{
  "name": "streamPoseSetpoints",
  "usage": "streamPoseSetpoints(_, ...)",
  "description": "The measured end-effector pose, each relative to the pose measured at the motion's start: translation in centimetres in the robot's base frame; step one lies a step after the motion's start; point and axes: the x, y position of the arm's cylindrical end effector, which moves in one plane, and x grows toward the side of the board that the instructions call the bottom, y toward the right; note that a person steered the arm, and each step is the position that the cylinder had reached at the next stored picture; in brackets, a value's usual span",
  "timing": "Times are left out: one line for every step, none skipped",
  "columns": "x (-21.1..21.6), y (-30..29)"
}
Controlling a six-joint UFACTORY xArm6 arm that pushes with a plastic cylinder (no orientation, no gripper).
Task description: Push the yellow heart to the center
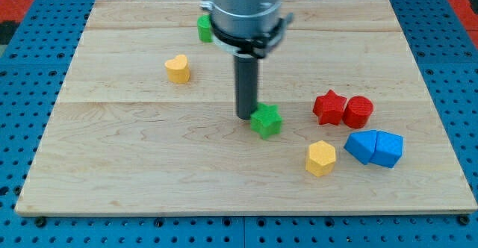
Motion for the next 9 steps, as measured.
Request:
streamPoseSetpoints(-0.7, -0.6)
streamPoseSetpoints(-1.0, 5.2)
streamPoseSetpoints(3.4, 6.6)
streamPoseSetpoints(1.0, 1.8)
streamPoseSetpoints(-1.5, -8.0)
streamPoseSetpoints(-2.2, -18.9)
streamPoseSetpoints(-9.4, -20.5)
streamPoseSetpoints(-11.0, -14.9)
streamPoseSetpoints(-8.8, -9.4)
